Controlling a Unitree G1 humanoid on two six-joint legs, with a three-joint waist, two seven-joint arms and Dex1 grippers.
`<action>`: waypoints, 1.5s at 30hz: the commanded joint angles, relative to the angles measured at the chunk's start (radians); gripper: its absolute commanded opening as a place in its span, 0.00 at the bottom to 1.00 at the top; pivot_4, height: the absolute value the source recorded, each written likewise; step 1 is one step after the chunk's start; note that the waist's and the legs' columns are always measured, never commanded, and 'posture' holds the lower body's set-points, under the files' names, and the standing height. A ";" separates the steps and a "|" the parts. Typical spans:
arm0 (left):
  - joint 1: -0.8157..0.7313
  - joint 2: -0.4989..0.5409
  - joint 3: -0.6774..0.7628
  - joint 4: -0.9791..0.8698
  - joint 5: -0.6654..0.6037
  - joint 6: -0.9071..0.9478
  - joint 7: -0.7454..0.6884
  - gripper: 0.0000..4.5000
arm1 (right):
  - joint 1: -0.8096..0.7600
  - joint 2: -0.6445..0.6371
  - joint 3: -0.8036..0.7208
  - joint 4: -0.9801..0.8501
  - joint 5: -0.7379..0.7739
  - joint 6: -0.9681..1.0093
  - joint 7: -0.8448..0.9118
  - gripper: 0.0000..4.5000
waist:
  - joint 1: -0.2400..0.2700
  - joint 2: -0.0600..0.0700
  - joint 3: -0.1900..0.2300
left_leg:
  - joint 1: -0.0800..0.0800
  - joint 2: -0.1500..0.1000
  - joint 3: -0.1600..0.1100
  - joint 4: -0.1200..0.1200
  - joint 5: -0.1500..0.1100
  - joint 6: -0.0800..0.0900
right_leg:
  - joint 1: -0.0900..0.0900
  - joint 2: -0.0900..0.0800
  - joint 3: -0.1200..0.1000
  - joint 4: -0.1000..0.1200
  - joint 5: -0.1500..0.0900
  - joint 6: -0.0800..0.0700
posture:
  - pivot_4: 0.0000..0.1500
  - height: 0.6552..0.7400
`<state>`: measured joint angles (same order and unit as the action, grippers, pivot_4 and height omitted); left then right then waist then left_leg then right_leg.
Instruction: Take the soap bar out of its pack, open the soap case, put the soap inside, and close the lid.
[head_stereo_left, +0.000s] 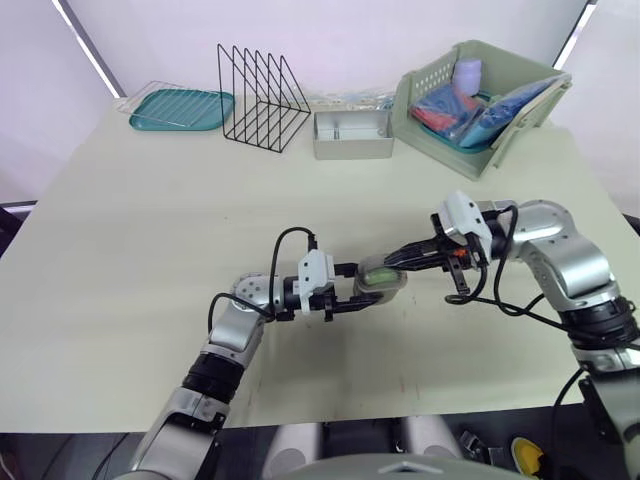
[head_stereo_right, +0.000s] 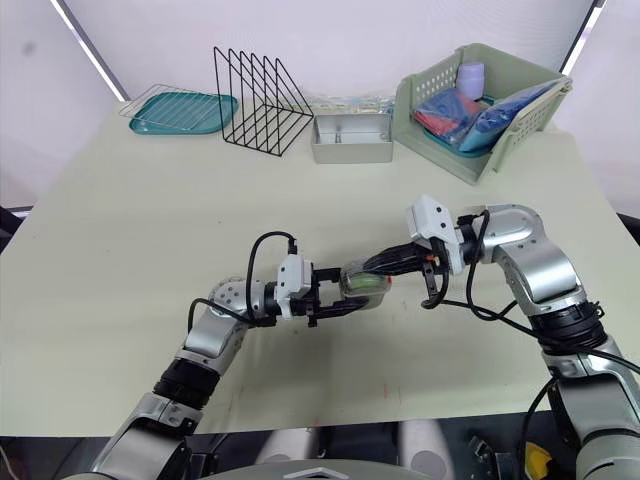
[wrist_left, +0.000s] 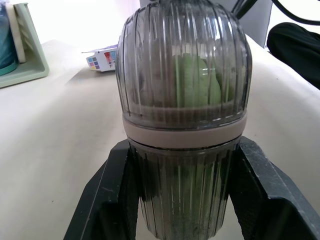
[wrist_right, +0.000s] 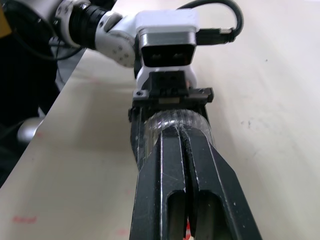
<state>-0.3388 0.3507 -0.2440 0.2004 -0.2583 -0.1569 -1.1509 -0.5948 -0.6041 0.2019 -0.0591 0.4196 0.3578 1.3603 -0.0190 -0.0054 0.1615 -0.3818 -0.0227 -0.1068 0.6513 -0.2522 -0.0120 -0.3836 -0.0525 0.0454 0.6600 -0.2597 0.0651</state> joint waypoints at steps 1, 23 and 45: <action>0.000 0.009 0.008 -0.025 0.005 -0.010 0.003 0.42 | -0.002 -0.004 -0.058 0.014 0.012 0.039 -0.066 0.01 | 0.000 0.000 0.000 | 0.000 0.000 0.000 0.000 0.000 0.000 | 0.000 0.000 0.000 0.000 0.000 0.000 | 1.00 1.00; 0.053 0.081 0.049 -0.273 -0.221 0.522 0.030 0.42 | 0.195 -0.060 -0.137 0.039 0.065 -0.262 0.110 0.98 | -0.001 -0.001 0.006 | -0.004 0.000 0.000 0.000 0.000 0.000 | -0.003 0.000 0.000 -0.001 0.000 0.000 | 1.00 1.00; -0.173 -0.109 0.416 -0.089 -0.636 1.771 0.669 0.42 | 0.225 -0.047 -0.120 0.025 0.075 -0.299 0.112 0.98 | 0.005 -0.001 0.008 | -0.003 -0.001 -0.007 0.000 0.001 -0.001 | -0.002 -0.001 -0.001 0.000 0.000 0.000 | 1.00 1.00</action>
<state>-0.5055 0.2438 0.1713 0.0766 -0.8870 1.6088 -0.5469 -0.3715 -0.6504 0.0989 -0.0004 0.4885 0.0740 1.4740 -0.0138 -0.0066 0.1691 -0.3851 -0.0241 -0.1138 0.6518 -0.2515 -0.0134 -0.3860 -0.0533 0.0445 0.6597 -0.2599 0.0655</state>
